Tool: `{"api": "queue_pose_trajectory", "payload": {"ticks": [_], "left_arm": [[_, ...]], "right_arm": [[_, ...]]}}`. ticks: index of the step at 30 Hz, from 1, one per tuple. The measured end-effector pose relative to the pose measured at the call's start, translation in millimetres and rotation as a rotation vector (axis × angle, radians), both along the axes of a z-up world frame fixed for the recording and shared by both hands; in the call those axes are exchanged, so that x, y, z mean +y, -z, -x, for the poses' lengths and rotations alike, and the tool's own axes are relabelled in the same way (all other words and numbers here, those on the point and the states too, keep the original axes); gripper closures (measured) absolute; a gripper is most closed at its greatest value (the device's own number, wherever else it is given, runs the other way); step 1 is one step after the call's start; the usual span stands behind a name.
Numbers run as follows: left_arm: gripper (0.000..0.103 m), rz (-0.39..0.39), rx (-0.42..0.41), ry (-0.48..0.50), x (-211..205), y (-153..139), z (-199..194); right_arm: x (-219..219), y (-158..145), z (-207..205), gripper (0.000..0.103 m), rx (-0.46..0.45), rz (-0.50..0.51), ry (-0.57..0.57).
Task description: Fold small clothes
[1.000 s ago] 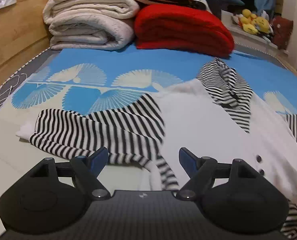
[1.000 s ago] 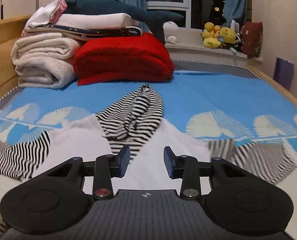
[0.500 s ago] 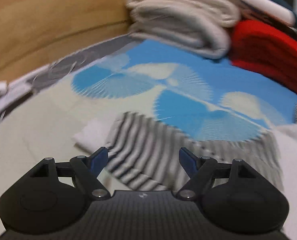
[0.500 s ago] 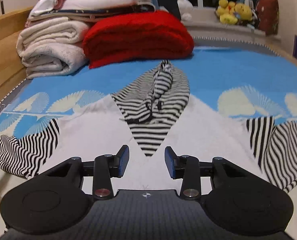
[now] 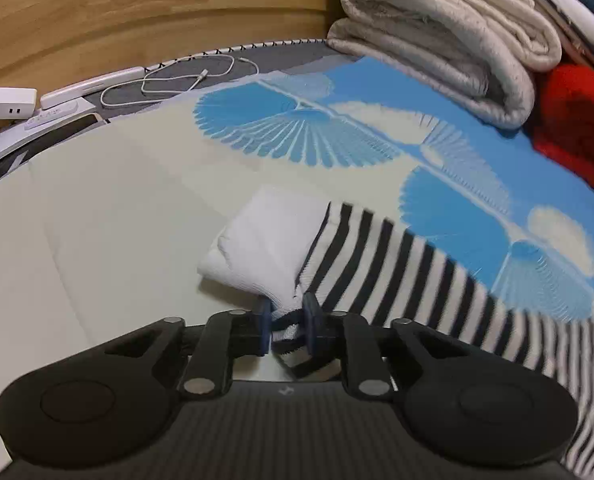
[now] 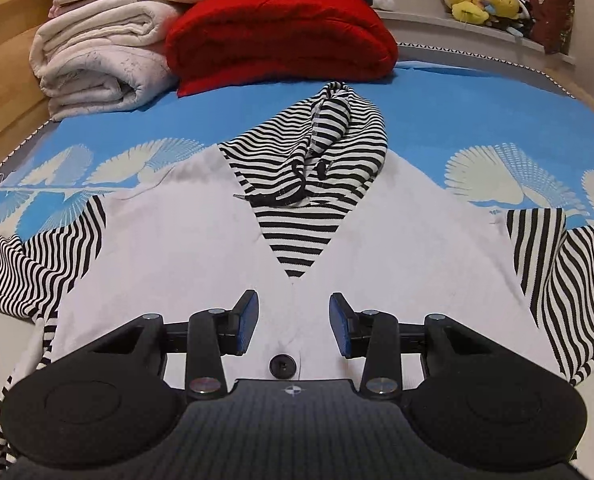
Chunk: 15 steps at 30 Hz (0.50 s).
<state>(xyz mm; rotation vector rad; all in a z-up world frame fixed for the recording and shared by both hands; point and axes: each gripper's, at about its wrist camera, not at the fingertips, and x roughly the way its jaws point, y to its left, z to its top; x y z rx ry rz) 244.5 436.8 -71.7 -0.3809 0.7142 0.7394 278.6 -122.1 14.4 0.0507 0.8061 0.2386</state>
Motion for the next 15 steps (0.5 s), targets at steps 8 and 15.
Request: {"api": "queue_pose_trajectory", "payload": {"ticks": [8, 15], "left_arm": [[0.093, 0.014, -0.130, 0.082, -70, -93, -5], [0.093, 0.112, -0.218, 0.289, -189, -158, -15]], "right_arm": [[-7, -2, 0, 0.092, 0.009, -0.022, 0.009], [-25, 1, 0, 0.097, 0.047, -0.098, 0.050]]}}
